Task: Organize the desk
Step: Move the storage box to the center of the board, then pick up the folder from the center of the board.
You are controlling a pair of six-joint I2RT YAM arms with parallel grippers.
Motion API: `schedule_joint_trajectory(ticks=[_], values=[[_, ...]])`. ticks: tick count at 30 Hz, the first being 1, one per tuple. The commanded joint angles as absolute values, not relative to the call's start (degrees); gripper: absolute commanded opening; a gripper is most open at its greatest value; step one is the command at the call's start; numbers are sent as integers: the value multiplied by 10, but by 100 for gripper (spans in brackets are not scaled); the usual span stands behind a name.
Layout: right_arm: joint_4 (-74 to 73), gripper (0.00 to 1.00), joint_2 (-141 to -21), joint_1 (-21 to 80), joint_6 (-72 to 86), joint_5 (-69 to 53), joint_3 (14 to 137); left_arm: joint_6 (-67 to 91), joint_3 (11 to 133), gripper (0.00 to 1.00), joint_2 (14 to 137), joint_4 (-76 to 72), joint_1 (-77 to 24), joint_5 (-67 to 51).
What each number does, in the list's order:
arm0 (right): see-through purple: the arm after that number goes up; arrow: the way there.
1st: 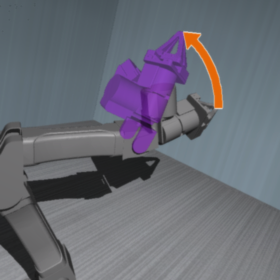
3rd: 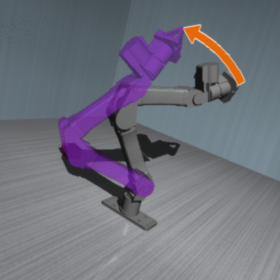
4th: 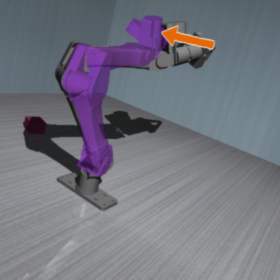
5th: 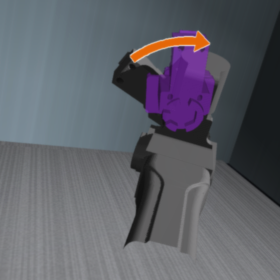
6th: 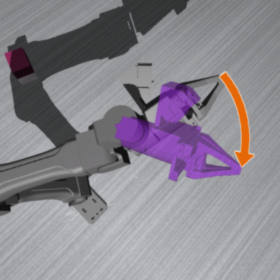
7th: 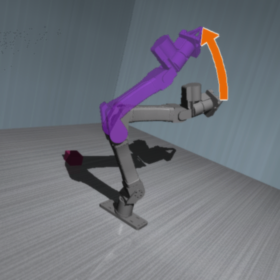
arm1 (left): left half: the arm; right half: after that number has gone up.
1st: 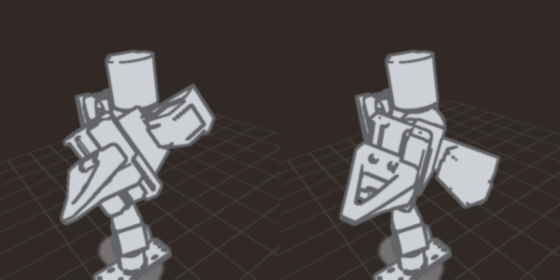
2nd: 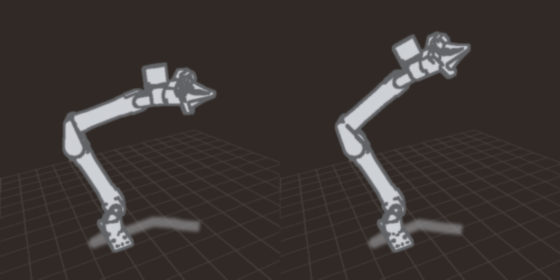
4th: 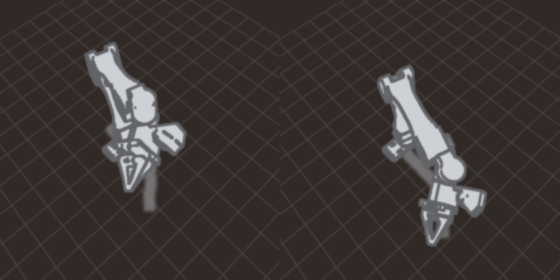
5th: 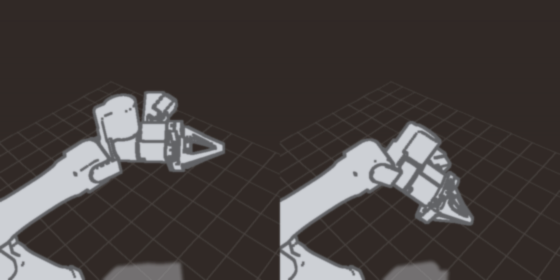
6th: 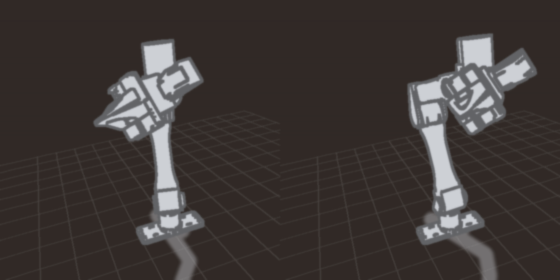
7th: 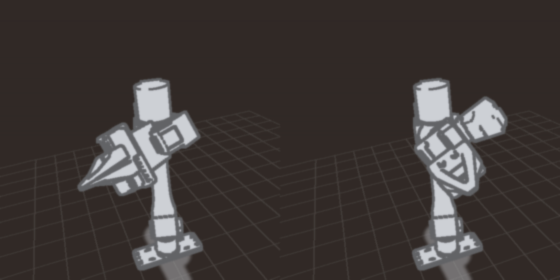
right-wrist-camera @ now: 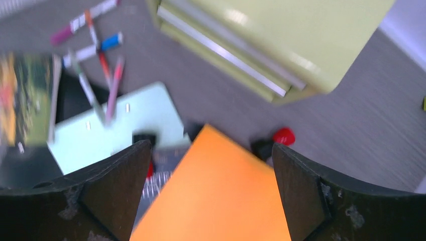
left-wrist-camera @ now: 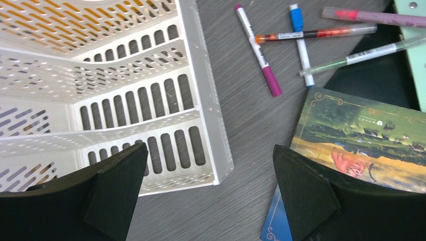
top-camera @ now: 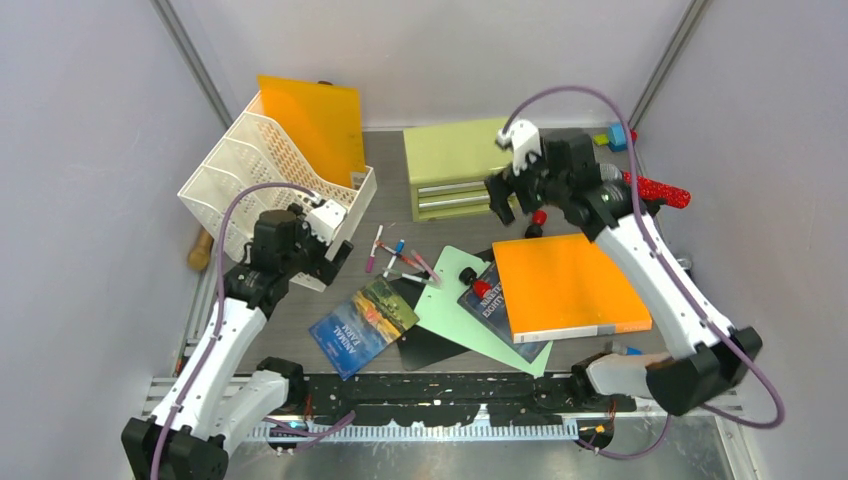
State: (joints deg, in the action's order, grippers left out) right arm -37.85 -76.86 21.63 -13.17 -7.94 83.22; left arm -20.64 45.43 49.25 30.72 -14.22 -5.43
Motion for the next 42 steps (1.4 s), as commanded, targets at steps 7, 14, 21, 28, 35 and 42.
schedule_joint_trajectory(ticks=[7, 14, 21, 28, 35, 42], values=[[-614, 97, -498, 237, -362, -70, 592, -206, 499, 100, 551, 335, -184, -123], [-682, 95, -378, 239, -433, -45, 481, -182, 494, 100, 603, 290, -204, -145], [-665, 92, -321, 249, -482, 41, 377, -171, 522, 100, 682, 281, -206, -158], [-648, 91, -332, 267, -545, 87, 345, -174, 525, 100, 710, 288, -206, -142], [-615, 91, -360, 277, -584, 62, 300, -180, 519, 100, 732, 275, -206, -116], [-596, 91, -397, 282, -607, 29, 278, -180, 526, 100, 747, 277, -207, -106]])
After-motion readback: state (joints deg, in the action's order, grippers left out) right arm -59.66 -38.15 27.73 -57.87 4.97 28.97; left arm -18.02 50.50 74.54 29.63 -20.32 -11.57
